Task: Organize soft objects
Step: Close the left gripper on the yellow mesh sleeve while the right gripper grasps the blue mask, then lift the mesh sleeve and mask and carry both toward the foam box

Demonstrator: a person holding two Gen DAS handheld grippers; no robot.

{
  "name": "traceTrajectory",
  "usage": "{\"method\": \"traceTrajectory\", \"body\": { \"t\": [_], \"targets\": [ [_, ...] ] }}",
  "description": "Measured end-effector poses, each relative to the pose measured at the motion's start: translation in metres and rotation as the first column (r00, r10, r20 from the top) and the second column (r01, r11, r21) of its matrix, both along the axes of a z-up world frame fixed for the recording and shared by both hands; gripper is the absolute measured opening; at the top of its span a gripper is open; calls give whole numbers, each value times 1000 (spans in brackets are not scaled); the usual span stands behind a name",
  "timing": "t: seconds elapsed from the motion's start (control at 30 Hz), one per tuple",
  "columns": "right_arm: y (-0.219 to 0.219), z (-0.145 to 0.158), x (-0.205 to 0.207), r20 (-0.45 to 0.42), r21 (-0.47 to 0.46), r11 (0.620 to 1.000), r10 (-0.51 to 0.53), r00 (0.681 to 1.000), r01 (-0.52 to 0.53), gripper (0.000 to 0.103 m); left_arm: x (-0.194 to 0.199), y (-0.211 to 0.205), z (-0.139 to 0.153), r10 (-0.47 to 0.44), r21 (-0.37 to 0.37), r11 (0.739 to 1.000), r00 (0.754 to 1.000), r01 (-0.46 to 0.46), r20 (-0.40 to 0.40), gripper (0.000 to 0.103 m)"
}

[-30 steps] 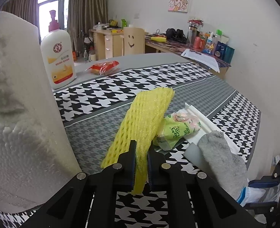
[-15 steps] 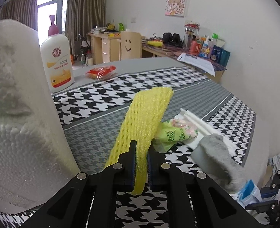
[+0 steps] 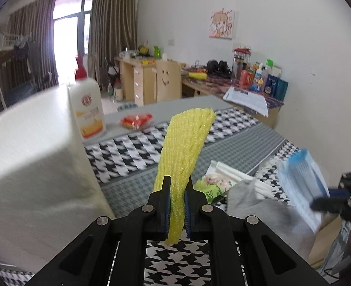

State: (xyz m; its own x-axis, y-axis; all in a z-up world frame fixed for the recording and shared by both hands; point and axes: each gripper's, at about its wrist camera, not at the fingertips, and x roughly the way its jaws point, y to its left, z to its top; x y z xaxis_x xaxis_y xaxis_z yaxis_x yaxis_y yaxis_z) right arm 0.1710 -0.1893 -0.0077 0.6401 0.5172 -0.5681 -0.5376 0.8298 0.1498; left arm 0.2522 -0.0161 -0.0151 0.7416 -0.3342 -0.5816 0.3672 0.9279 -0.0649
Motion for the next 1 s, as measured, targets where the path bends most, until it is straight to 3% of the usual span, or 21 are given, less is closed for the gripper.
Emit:
{"method": "traceTrajectory", "body": {
  "t": [0.13,0.3,0.67,1.0],
  "targets": [
    [-2,20,0,57,28,1000,-15,998,14,9,-16,3,22,-6,-8,1000,998,6,55,10],
    [0,27,-6,114,30,999,-42,993,39,9,-28,2,23,4,-8,1000,997,-3,72,10],
    [0,25,-12,130,83,994,-79,988,68,9,-63,4,37,21,-13,1000,993,-19,118,10],
    [21,25,-34,157,77,995,-72,985,60,9,-100,21,34,66,-1,998,987,-67,147,10]
  ]
}}
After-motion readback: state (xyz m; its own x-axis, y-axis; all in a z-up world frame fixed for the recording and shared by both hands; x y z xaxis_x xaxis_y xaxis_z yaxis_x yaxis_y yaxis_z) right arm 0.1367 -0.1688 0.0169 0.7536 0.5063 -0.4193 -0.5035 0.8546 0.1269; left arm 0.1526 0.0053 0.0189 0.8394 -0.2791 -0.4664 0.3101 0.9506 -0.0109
